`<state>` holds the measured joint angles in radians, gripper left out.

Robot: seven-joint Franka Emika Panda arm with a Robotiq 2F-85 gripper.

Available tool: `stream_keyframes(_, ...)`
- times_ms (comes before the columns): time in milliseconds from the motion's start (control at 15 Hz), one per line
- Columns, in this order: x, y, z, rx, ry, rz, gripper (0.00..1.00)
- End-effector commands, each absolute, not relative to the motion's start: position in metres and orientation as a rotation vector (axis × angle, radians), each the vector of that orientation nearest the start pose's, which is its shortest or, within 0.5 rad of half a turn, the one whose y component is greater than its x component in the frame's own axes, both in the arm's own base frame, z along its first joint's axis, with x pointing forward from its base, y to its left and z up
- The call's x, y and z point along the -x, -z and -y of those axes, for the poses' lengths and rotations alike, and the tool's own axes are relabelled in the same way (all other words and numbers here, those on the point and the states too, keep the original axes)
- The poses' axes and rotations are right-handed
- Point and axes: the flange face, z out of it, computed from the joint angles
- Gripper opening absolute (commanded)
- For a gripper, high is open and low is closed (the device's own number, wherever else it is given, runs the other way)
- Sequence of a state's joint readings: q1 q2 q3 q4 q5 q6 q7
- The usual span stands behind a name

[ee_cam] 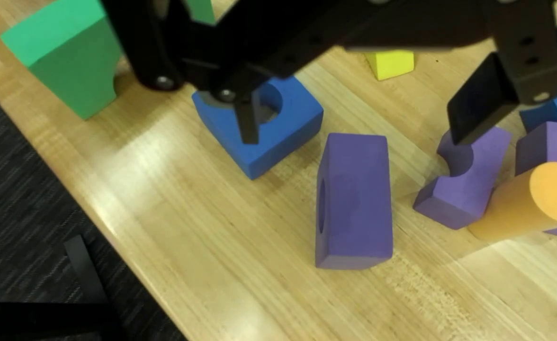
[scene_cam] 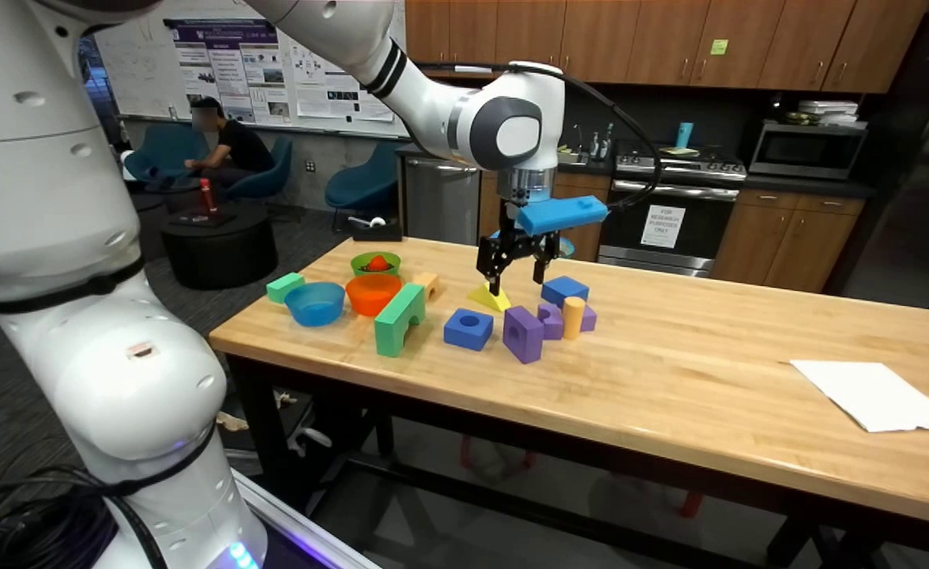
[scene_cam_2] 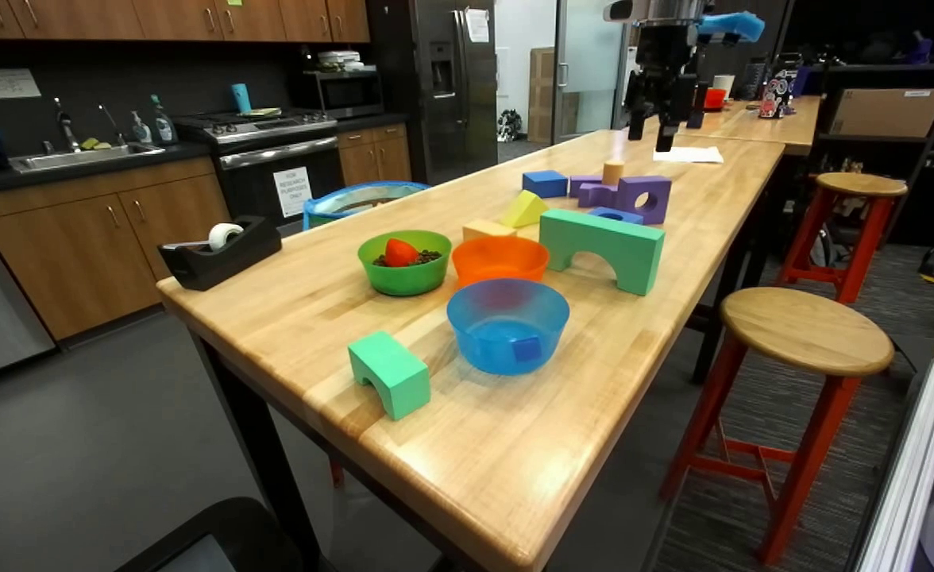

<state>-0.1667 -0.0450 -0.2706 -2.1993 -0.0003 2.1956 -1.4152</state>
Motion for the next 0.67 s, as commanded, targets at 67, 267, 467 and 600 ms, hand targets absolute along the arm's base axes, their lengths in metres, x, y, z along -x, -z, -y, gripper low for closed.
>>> stream_keyframes(67, -0.480, -0.399, 0.242, 2.734, 0.045, 1.527, 1.00)
stream_keyframes(267, -0.479, -0.389, 0.246, 2.720, 0.047, 1.524, 1.00)
stream_keyframes(467, -0.481, -0.379, 0.247, 2.704, 0.065, 1.504, 1.00)
stream_keyframes(600, -0.483, -0.374, 0.247, 2.702, 0.080, 1.491, 1.00)
